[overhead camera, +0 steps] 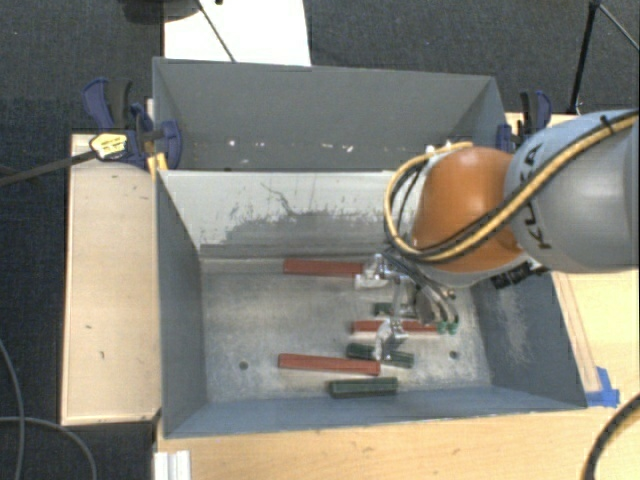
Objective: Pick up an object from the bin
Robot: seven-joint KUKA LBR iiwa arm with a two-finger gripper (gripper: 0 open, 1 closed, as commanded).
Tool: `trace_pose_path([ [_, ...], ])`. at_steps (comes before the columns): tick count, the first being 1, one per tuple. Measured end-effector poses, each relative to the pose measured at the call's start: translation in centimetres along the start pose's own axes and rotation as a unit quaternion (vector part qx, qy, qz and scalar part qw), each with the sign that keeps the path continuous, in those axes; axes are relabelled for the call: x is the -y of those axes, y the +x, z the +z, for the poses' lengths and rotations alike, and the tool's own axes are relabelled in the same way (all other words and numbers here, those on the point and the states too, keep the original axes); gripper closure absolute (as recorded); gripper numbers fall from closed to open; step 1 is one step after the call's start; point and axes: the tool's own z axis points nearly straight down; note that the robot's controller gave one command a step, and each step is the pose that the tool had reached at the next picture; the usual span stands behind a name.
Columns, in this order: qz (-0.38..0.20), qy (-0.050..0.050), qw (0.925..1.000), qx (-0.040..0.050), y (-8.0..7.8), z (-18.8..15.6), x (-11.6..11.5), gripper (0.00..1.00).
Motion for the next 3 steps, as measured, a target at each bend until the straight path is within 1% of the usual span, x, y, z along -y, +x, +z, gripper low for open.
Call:
trace_pose_path([
  [1, -0.053, 0.000, 0.9986, -0.0029, 2.6, 3.5, 1.0, 1.00],
  [2, -0.052, 0.000, 0.9986, -0.0029, 2.6, 3.5, 1.0, 1.00],
  [3, -0.056, 0.000, 0.9984, -0.0039, 1.7, 0.6, 0.4, 1.00],
])
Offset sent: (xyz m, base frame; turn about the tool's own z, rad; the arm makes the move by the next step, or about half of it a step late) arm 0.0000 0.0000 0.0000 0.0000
